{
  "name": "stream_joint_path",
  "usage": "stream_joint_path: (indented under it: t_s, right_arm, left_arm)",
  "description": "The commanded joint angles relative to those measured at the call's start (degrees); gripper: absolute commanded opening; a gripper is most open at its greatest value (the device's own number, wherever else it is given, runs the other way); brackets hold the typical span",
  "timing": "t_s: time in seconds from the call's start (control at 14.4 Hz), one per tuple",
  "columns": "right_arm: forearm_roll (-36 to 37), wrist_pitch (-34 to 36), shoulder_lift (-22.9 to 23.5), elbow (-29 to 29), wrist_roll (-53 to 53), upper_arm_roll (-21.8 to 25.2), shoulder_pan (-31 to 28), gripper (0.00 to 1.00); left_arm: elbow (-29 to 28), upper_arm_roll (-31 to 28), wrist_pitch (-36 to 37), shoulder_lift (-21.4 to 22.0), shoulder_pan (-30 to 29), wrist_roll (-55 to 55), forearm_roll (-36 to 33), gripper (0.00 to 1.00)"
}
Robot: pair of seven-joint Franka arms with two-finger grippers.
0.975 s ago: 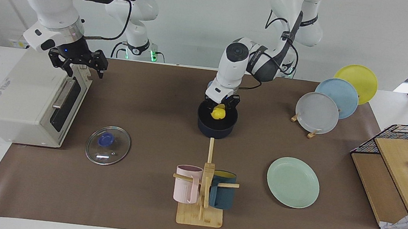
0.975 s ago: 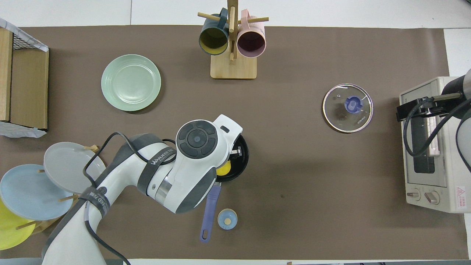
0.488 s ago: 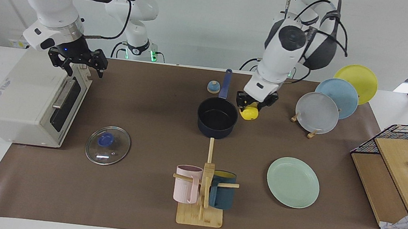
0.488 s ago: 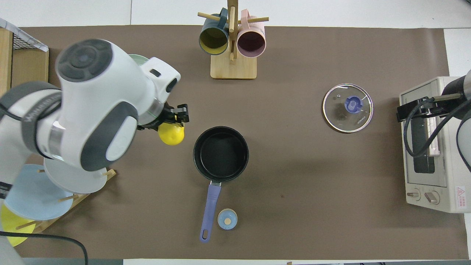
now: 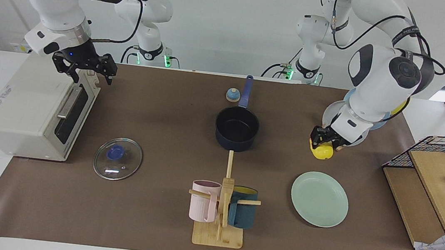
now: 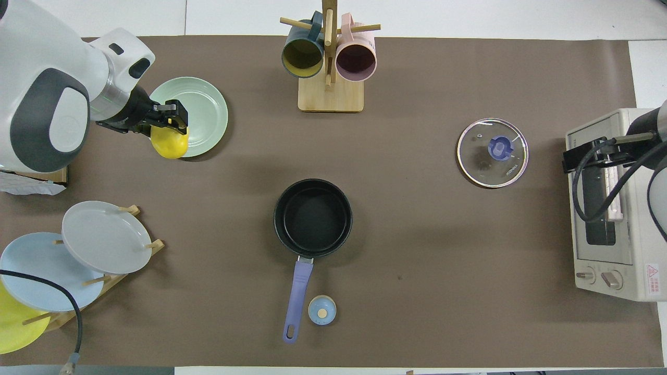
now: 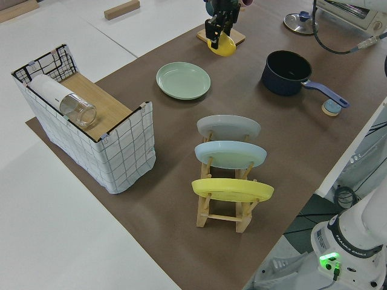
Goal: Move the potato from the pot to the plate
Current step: 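Lower the potato onto the green plate and open the left gripper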
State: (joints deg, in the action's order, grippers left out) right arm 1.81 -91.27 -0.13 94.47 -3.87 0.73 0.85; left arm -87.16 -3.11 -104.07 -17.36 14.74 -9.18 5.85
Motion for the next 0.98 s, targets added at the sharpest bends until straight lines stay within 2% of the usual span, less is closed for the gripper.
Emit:
stream_joint_path:
  t_s: [0.0, 0.28, 0.49, 0.7, 0.91]
  right_arm:
    - [-0.8, 0.6, -0.3, 0.4, 0.6, 0.1, -0.1, 1.0]
    - [-0.8, 0.6, -0.3, 0.4, 0.6, 0.1, -0.1, 1.0]
    - [-0.8, 0.6, -0.3, 0.4, 0.6, 0.1, -0.1, 1.0]
    - [-0.8, 0.6, -0.3, 0.4, 0.6, 0.1, -0.1, 1.0]
    - [-0.8, 0.6, -0.3, 0.4, 0.6, 0.1, -0.1, 1.0]
  left_arm:
    - [2.3, 0.5, -5.0, -5.2, -1.8, 3.9, -0.1, 0.0]
    - [2.1, 0.5, -12.5, -11.1, -2.3, 5.4, -1.0, 0.0]
    - [1.0, 0.5, -14.3, -11.9, -2.8, 6.9, -2.8, 0.0]
    - [-4.4, 0.5, -19.3, -11.7, -2.7, 8.1, -2.9, 0.0]
    - [-6.7, 0.5, -21.8, -11.5, -2.6, 8.6, -2.9, 0.0]
